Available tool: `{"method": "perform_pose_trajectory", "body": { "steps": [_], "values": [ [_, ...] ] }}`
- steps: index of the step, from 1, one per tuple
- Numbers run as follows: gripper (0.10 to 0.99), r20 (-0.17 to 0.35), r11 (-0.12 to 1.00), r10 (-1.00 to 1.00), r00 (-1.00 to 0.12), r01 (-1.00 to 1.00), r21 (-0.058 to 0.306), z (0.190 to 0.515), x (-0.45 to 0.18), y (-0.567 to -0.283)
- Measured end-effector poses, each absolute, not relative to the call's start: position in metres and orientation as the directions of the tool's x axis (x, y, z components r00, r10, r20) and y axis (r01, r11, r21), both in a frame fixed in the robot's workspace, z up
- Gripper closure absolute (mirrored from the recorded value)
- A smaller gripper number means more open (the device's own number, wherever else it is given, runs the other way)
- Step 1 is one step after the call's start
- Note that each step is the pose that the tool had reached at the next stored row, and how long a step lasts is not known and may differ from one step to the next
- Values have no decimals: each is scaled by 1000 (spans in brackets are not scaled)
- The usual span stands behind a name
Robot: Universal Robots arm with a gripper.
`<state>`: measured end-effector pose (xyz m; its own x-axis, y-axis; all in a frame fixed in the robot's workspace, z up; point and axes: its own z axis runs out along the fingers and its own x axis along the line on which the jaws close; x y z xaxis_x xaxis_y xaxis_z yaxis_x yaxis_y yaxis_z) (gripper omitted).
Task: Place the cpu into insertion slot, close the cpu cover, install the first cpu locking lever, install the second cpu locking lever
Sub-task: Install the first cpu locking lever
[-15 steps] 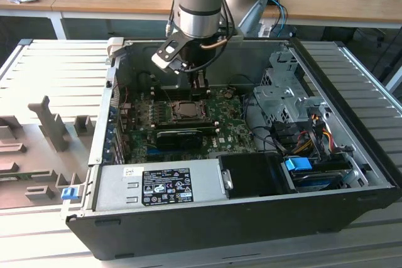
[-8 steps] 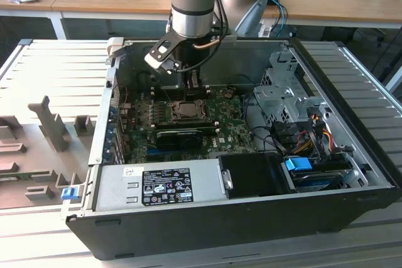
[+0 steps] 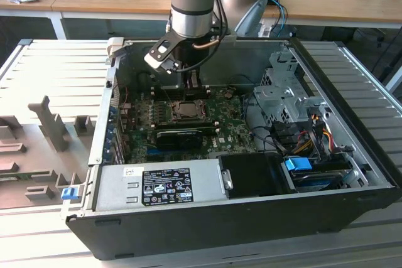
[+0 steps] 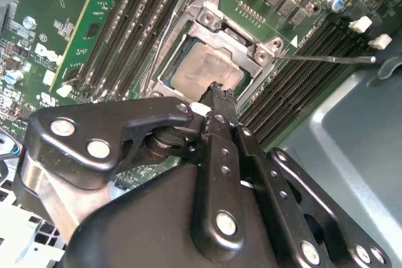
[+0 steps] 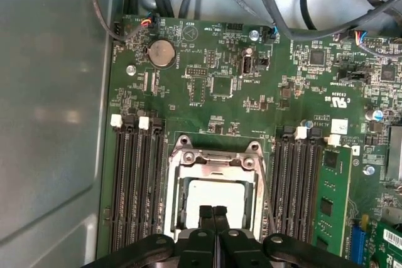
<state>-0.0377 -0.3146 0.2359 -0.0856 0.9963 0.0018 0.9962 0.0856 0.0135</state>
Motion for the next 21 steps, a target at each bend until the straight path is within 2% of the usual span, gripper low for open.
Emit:
{"method": "perform_pose_trajectory", "body": {
  "steps": [7, 21],
  "values": [
    [980, -20, 86, 996, -86, 996, 11, 253, -38, -314],
    [980, -22, 86, 996, -86, 996, 11, 265, -38, -314]
  ]
}}
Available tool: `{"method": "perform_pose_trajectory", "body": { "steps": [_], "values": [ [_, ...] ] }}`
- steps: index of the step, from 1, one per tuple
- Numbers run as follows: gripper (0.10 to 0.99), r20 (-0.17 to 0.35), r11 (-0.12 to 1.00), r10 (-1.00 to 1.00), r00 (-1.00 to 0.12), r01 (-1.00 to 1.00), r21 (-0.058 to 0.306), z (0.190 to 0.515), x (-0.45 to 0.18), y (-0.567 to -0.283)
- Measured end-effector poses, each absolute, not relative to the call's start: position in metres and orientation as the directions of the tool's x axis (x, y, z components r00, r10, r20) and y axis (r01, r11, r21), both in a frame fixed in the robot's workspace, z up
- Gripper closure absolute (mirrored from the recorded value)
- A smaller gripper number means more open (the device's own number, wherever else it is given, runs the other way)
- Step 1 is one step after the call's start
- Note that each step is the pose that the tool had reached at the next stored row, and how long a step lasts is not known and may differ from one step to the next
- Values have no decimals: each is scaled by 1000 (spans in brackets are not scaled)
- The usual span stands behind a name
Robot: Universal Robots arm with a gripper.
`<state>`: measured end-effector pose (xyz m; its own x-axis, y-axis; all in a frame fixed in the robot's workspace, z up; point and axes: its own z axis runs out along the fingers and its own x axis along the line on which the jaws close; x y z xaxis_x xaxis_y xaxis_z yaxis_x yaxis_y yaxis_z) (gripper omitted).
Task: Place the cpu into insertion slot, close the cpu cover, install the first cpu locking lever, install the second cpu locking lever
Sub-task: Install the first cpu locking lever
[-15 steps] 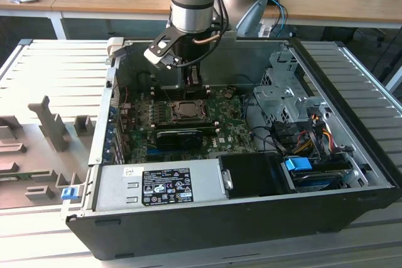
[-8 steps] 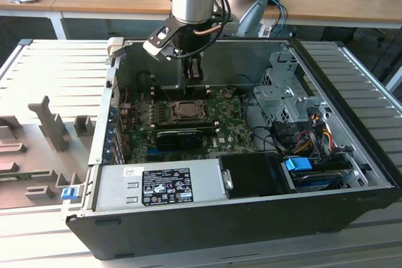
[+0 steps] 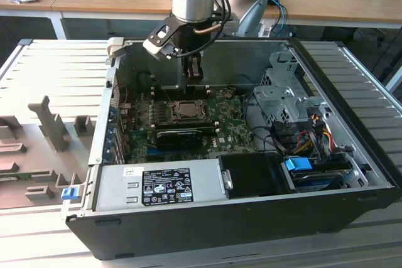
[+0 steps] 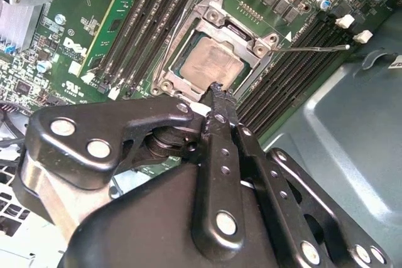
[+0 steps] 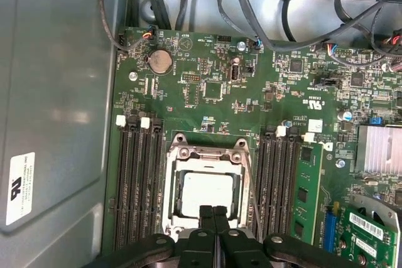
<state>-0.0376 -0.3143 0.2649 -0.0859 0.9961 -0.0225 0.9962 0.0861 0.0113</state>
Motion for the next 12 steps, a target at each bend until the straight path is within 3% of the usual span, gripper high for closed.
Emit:
{"method": "perform_pose_trajectory", "body": {
  "steps": [7, 12],
  "values": [
    [980, -24, 86, 996, -86, 996, 11, 273, -38, -314],
    [980, -24, 171, 985, -171, 985, 11, 273, -38, -314]
  ]
}}
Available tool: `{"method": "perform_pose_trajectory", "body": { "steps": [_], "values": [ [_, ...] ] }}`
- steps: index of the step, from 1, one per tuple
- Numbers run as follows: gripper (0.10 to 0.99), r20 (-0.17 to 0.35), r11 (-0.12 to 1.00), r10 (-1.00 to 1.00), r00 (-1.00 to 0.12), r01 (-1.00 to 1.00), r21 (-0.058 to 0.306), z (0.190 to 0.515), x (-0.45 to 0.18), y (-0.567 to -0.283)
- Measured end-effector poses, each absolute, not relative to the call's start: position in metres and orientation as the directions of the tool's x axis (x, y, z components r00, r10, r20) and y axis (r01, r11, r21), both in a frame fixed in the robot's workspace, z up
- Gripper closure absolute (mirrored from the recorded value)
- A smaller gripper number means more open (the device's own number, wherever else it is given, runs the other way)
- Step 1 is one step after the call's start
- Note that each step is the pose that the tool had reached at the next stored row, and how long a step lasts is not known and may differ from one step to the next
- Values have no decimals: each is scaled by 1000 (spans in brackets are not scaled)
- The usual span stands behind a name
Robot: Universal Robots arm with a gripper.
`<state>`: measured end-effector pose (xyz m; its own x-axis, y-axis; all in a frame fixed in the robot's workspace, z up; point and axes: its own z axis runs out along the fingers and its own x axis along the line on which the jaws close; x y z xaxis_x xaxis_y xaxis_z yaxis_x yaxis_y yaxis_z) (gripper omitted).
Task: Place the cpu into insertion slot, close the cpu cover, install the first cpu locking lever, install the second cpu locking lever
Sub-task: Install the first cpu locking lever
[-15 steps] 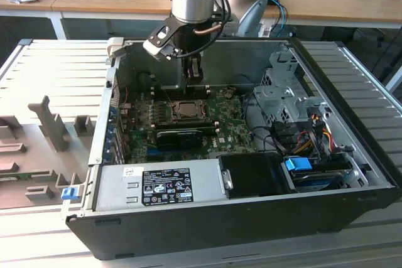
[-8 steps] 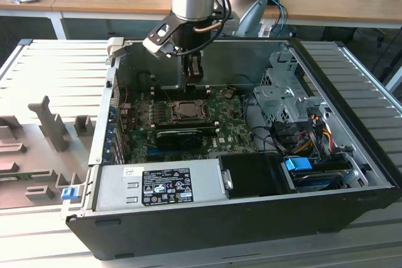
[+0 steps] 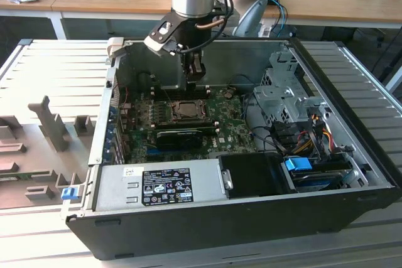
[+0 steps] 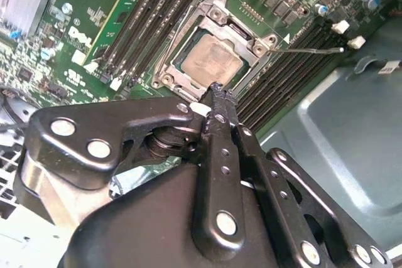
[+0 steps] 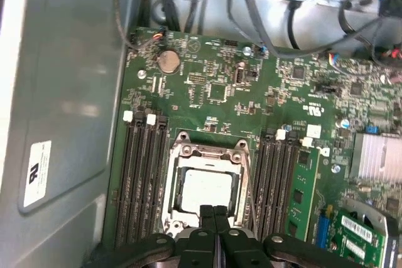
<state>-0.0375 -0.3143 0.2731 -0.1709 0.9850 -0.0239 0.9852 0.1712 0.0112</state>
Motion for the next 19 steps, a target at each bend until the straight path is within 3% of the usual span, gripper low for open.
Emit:
{"method": "perform_pose_trajectory", "body": {
  "steps": [19],
  "values": [
    [980, -24, 347, 938, -346, 938, 11, 273, -38, -314]
  ]
}}
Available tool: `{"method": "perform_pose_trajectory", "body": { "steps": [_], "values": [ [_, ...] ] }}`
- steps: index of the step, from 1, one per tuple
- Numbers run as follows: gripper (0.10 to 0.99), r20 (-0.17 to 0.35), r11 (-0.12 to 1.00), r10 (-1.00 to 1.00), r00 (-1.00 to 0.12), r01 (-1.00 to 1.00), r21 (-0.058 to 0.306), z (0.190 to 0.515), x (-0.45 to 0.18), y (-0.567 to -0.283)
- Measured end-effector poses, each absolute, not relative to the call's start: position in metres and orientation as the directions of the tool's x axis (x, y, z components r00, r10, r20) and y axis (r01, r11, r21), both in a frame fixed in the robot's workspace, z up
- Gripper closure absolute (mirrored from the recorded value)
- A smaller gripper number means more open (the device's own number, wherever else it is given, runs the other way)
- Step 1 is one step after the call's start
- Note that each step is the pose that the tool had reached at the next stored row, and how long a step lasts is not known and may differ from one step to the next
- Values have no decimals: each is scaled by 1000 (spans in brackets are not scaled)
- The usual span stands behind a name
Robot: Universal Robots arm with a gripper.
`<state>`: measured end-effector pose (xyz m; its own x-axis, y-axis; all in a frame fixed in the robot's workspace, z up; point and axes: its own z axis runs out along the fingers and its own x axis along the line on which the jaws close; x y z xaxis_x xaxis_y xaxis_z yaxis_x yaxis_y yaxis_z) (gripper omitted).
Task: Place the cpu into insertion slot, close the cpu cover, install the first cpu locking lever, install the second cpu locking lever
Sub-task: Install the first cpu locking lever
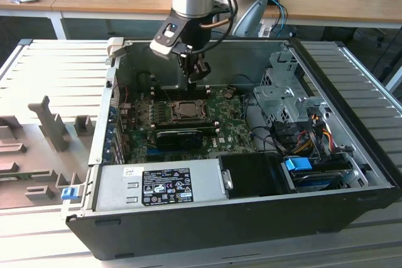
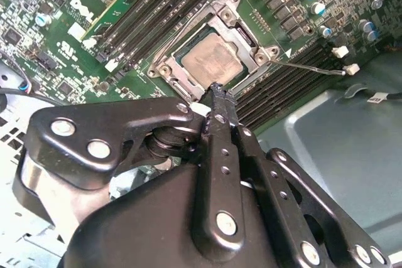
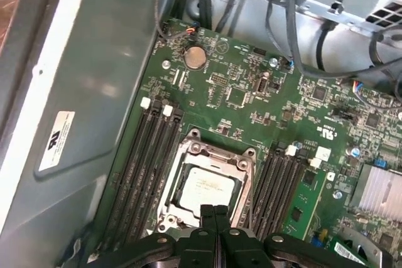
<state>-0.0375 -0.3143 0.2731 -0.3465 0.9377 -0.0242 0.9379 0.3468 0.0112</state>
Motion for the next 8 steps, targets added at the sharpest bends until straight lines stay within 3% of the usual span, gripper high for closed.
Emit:
{"method": "perform_pose_trajectory", "body": {
  "steps": [8],
  "values": [
    [980, -24, 425, 905, -425, 905, 11, 273, -38, -314]
  ]
}}
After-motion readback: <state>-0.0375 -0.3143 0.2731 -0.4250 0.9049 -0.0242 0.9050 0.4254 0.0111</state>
